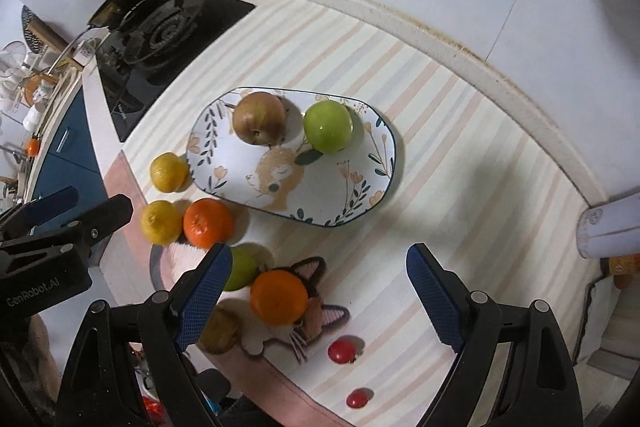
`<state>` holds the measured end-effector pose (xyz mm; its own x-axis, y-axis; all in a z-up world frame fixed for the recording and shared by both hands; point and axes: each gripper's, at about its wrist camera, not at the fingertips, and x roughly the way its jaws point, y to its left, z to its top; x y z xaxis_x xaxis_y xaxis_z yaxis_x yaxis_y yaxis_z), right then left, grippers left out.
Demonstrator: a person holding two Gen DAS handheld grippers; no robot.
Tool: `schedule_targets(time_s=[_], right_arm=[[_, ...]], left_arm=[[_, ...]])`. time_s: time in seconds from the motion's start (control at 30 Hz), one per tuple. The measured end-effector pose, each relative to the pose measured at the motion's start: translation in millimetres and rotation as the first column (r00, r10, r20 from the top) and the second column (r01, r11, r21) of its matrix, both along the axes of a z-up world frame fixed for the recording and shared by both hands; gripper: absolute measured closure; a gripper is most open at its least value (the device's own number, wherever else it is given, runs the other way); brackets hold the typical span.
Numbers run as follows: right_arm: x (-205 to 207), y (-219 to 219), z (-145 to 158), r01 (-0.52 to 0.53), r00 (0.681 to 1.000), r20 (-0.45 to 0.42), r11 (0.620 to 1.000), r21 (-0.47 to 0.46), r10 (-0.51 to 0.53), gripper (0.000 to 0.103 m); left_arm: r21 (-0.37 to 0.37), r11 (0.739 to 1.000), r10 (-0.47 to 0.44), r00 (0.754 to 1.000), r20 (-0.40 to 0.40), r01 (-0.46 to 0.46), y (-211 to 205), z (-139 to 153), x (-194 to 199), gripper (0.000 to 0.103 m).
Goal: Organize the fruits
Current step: 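Grasp the second brown pear with the left tool while the right tool grasps an orange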
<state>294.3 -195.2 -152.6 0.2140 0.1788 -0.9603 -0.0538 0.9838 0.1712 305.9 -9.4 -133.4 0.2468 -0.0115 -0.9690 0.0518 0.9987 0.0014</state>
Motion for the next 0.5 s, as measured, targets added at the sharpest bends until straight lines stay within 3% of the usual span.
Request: schedule_targets(time_s=[0.3, 0.5], right_arm=[[-30.4, -5.3, 32.8, 0.006, 0.999, 0.046, 1.0, 0.009, -0.007, 0.012], [-38.1, -5.3, 36.6, 0.01, 0.999, 0.048, 0.999, 0.034, -0.012, 0.012]], left_arm=[[-0.028, 0.999, 0.018, 0.998, 0.052, -0.017, 8.4, 29.6, -34.6, 0.012], [-0.05, 0.998, 0.036, 0.998, 0.06, -0.033, 13.3, 32.4, -48.6, 0.012]])
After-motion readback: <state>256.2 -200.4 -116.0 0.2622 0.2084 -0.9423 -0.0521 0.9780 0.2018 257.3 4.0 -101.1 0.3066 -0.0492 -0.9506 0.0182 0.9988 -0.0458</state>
